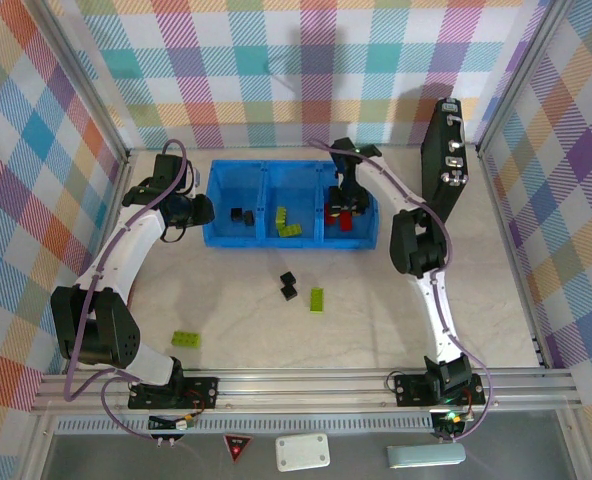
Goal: Sort the legos into containers by color
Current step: Place the lego in the container, then pick up the lego from the center of the table.
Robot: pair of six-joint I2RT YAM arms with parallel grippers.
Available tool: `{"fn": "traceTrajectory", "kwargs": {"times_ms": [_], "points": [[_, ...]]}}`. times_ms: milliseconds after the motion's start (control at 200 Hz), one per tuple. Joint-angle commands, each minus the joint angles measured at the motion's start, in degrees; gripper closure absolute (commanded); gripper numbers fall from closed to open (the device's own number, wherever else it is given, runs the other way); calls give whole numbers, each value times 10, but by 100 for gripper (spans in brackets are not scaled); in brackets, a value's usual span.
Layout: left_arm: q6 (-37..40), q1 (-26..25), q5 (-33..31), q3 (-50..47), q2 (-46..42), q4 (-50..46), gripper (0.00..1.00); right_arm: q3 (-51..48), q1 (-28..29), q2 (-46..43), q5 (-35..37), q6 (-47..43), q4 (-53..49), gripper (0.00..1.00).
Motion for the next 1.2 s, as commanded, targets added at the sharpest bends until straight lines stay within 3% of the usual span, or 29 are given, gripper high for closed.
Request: {"fn": "traceTrajectory", "kwargs": {"times_ms": [0, 315, 725, 970, 1195], "points": [[8, 7, 6, -6, -4, 1, 70, -20, 3, -74, -31, 17, 4, 52], [7, 7, 10, -7, 2, 1, 70, -133, 18, -207, -38, 30, 28, 52], [-2, -12, 4, 17, 33, -29, 69, -357, 39, -387, -36, 52, 95, 52], [-62, -65, -21, 27, 38, -64, 67, -465, 40, -458, -23, 55, 124, 52], [-161, -164, -88, 7, 34, -66, 64, -527, 35, -499, -5, 42, 145, 51]]}}
